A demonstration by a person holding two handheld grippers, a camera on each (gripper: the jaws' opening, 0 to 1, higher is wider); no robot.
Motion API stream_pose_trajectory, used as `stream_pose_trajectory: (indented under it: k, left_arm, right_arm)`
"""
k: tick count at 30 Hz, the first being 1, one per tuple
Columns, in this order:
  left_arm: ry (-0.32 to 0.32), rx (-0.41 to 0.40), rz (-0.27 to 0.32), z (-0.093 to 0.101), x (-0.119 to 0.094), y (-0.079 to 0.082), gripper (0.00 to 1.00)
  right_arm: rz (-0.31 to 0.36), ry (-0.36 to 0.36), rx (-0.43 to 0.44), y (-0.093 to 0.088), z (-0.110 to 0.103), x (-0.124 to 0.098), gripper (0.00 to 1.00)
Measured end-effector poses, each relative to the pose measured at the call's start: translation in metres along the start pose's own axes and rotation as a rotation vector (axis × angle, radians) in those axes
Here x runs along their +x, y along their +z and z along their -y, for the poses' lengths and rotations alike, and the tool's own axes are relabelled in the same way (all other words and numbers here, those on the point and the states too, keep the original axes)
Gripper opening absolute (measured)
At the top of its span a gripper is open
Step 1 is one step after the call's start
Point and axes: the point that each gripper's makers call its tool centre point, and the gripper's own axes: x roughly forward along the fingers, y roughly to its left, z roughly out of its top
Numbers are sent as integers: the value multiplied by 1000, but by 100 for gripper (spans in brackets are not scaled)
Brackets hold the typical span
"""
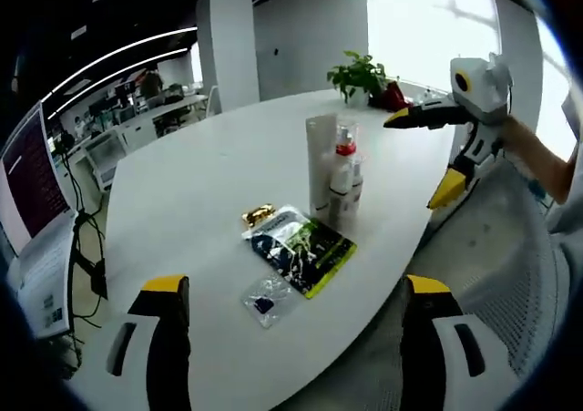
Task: Arrange the skincare products in the storage area until every visible bottle or jar stands upright without overlapping.
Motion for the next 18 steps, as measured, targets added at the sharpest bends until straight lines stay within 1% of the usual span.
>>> stream_pose_trajectory:
  k: [7, 18]
  left_arm:
    - [15, -16, 10, 3, -4, -5, 99]
    - [22, -62, 24, 11, -9, -11, 99]
  right_arm:
    - [-6, 3, -5, -3, -2, -4, 99]
    - [-11, 11, -3, -10, -8, -13, 99]
